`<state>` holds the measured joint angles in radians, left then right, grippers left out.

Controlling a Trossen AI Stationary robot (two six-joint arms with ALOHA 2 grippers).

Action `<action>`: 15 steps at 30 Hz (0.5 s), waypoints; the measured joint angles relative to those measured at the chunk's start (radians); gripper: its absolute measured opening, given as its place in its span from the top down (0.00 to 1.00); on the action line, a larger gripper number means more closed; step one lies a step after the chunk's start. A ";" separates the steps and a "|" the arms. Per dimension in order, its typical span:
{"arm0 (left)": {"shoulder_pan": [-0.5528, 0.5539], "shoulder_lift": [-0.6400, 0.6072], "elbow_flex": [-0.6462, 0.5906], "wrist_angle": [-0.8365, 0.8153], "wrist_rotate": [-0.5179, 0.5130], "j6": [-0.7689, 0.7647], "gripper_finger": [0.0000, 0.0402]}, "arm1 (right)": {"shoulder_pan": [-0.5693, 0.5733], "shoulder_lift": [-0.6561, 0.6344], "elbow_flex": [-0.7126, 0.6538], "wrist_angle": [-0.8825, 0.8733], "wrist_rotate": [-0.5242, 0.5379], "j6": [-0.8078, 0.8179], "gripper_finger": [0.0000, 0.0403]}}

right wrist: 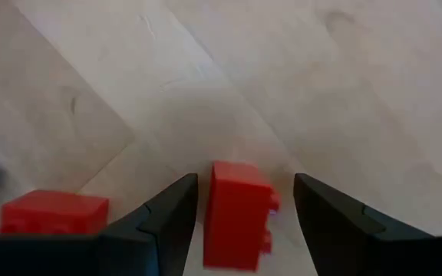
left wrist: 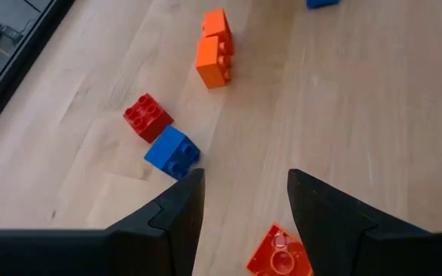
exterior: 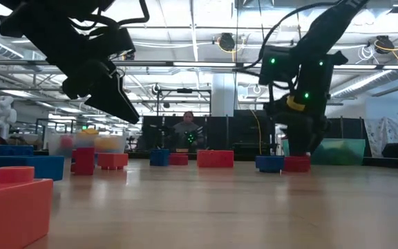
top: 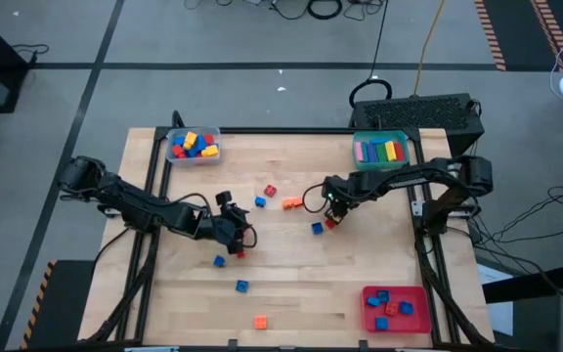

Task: Sort blocks by size
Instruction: Put the small red game piece into the red bin

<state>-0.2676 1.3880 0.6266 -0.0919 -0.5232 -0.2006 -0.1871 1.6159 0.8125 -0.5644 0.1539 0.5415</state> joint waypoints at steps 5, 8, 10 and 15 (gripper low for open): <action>0.000 0.000 0.000 -0.005 0.000 0.000 0.53 | 0.001 0.020 0.003 0.020 -0.006 0.001 0.64; 0.000 0.000 0.000 -0.020 0.000 -0.001 0.53 | 0.004 0.003 0.000 0.023 -0.009 0.011 0.77; -0.001 0.000 0.000 -0.029 0.000 -0.002 0.53 | 0.010 -0.018 -0.002 0.020 -0.002 0.014 0.82; -0.004 0.000 0.000 -0.034 0.026 -0.004 0.53 | 0.057 -0.098 -0.001 0.002 -0.039 0.077 0.82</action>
<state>-0.2714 1.3880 0.6266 -0.1261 -0.4969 -0.2041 -0.1305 1.5182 0.8110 -0.5626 0.1147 0.6183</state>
